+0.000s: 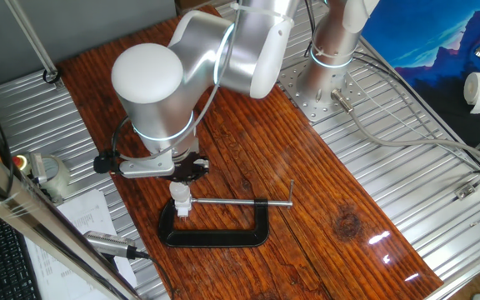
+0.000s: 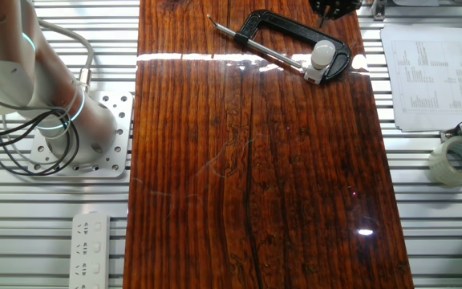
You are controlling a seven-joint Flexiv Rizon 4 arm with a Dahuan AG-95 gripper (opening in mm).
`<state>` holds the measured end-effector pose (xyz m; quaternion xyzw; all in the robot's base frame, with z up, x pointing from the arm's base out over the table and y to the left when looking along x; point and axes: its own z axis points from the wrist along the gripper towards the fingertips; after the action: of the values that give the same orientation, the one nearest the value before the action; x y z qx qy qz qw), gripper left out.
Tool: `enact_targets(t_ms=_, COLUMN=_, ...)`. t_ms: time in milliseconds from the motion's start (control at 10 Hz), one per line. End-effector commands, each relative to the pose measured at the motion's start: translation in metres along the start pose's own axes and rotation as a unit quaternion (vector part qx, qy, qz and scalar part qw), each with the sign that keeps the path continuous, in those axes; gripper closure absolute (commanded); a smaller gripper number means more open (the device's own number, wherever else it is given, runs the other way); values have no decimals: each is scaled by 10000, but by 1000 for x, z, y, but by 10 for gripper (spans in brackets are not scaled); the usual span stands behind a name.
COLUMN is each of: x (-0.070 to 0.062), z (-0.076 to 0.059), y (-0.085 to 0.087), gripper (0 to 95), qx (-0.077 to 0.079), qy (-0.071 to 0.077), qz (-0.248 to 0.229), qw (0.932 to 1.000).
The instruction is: Install the light bulb by rotating it
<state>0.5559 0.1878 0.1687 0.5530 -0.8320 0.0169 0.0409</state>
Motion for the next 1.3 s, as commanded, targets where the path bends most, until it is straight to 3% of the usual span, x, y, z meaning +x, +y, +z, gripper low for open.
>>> enact_targets(t_ms=100, x=0, z=0, y=1, gripper=950, qx=11, qy=13, qz=52, qw=10000)
enact_targets(t_ms=1300, x=0, z=0, y=1, gripper=950, qx=102, qy=14, qz=121, qw=9999)
